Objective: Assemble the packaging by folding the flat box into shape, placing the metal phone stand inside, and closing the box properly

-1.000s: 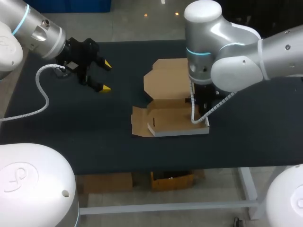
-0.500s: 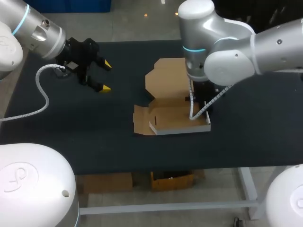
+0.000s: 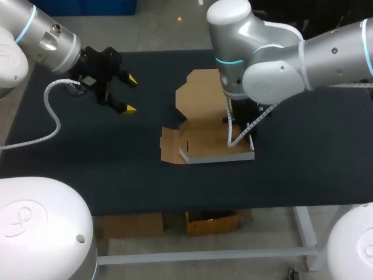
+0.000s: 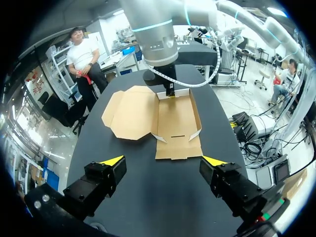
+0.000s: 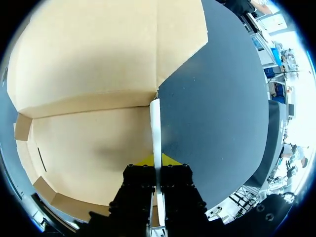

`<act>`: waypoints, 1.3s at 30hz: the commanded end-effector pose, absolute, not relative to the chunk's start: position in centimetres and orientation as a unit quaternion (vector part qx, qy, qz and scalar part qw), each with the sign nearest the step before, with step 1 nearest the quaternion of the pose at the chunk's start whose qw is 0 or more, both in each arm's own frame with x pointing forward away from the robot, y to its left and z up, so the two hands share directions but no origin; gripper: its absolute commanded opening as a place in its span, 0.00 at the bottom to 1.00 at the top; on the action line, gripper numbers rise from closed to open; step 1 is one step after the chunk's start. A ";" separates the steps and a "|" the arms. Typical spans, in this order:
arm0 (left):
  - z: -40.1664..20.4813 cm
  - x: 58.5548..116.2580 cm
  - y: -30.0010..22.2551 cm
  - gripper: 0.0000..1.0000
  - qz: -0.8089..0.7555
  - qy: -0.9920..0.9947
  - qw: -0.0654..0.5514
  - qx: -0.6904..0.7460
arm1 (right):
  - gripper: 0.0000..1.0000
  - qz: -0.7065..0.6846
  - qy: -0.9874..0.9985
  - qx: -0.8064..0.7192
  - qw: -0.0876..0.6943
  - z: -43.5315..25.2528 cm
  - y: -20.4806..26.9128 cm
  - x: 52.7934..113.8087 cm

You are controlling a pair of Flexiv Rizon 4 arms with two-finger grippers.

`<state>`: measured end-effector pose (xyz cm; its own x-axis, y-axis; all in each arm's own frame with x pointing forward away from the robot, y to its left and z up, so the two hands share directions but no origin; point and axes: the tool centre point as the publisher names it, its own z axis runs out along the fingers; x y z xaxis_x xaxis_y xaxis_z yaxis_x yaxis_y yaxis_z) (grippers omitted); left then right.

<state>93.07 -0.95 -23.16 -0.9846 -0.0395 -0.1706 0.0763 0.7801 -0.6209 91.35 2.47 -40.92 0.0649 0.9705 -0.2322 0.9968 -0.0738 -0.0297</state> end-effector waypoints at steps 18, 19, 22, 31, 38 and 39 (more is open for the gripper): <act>-23.1 93.2 -0.9 1.00 -0.330 0.940 0.086 0.010 | 0.00 0.005 0.714 0.699 0.029 -41.0 2.1 89.8; -23.1 93.2 -0.9 1.00 -0.330 0.940 0.086 0.010 | 0.00 0.004 0.715 0.699 0.028 -41.1 2.1 89.8; -23.1 93.2 -0.9 1.00 -0.330 0.940 0.086 0.010 | 0.00 0.006 0.717 0.697 0.022 -41.2 2.3 89.9; -23.1 93.2 -0.9 1.00 -0.330 0.940 0.086 0.010 | 0.00 0.010 0.716 0.698 0.016 -41.4 2.4 89.7; -23.1 93.2 -0.9 1.00 -0.330 0.940 0.086 0.010 | 0.00 0.010 0.712 0.702 0.012 -41.7 2.4 89.7; -23.1 93.2 -0.9 1.00 -0.330 0.940 0.086 0.010 | 0.00 0.010 0.712 0.702 0.012 -41.8 2.4 89.7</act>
